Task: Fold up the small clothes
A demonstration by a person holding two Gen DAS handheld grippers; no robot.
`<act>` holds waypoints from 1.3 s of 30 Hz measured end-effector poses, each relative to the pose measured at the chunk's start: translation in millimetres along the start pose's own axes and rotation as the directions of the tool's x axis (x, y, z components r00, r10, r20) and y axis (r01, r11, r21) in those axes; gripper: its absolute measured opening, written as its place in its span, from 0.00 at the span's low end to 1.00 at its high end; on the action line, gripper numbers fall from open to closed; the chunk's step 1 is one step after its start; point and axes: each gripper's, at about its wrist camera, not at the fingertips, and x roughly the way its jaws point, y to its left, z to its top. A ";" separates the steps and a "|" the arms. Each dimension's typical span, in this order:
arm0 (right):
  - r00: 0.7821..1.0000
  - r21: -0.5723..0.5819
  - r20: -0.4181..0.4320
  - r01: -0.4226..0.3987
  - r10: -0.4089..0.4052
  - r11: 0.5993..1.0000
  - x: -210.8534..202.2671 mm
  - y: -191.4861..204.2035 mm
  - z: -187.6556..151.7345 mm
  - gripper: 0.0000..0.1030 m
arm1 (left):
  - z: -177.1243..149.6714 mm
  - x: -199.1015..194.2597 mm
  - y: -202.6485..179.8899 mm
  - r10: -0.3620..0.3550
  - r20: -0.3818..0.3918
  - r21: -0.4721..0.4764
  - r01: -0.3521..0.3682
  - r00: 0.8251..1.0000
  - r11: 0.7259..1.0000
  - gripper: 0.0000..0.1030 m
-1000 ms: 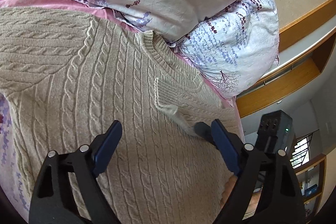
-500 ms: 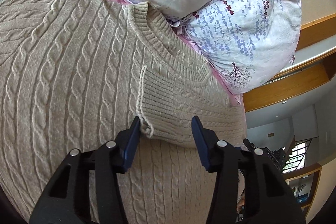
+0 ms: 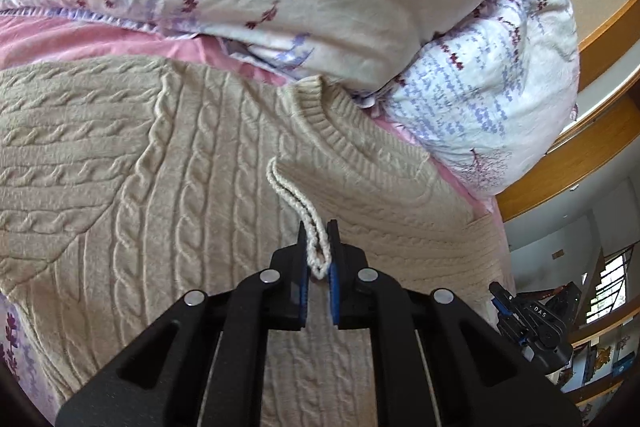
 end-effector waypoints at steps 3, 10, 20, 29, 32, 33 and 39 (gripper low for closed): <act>0.999 0.011 0.006 0.037 -0.037 0.999 3.5 -3.5 -4.5 0.08 | -6.5 7.8 5.8 0.023 -0.015 0.014 -0.023 1.000 1.000 0.09; 0.983 -0.136 0.099 0.169 -0.157 0.976 -35.1 23.2 -20.7 0.27 | -7.4 -18.7 9.0 0.045 0.014 0.030 -0.046 0.999 0.999 0.36; 0.975 -0.612 0.052 0.202 -0.217 0.765 39.7 141.1 -63.3 0.43 | -23.0 -141.5 100.0 0.133 0.187 -0.146 -0.106 0.973 0.984 0.52; 0.958 -0.663 -0.005 0.212 -0.288 0.718 70.5 147.9 -90.0 0.53 | -31.1 -198.0 208.9 0.311 0.229 -0.475 -0.173 0.923 0.863 0.51; 0.966 -0.619 -0.053 0.168 -0.255 0.767 64.3 142.1 -84.7 0.54 | -31.2 -202.3 226.3 0.297 0.253 -0.543 -0.119 0.921 0.831 0.48; 0.967 -0.612 -0.059 0.162 -0.249 0.774 62.4 140.4 -84.3 0.54 | -29.9 -203.3 229.6 0.294 0.259 -0.558 -0.106 0.920 0.823 0.48; 0.964 -0.613 -0.058 0.171 -0.260 0.771 54.4 145.7 -92.3 0.56 | -24.3 -209.7 257.6 0.286 0.318 -0.672 0.002 0.904 0.741 0.36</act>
